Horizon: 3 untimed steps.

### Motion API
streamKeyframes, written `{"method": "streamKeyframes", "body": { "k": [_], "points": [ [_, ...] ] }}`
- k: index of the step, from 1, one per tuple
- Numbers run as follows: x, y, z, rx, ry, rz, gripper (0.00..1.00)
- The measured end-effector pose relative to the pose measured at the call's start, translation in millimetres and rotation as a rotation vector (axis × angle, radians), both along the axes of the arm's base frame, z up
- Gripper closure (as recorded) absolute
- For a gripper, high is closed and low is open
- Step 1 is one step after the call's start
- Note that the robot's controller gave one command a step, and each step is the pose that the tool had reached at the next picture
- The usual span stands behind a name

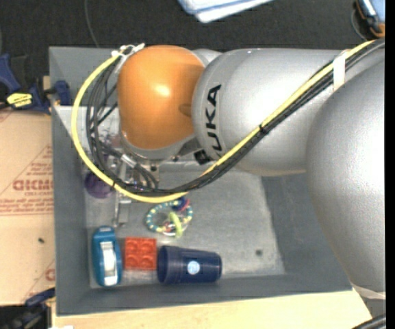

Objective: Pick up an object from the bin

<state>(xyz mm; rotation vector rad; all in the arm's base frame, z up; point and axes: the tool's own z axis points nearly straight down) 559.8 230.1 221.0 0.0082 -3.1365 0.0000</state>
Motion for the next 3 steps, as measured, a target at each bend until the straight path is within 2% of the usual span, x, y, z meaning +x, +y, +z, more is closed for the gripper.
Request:
{"method": "streamKeyframes", "body": {
  "k": [1,2,3],
  "points": [
    [1.9,-1,5,0.002,-0.008,-0.005,0.0],
    [-8.4,-9,-55,0.001,-0.007,0.201,0.0],
    [-6.3,-23,-142,0.001,-0.004,0.291,0.0]
  ]
}}
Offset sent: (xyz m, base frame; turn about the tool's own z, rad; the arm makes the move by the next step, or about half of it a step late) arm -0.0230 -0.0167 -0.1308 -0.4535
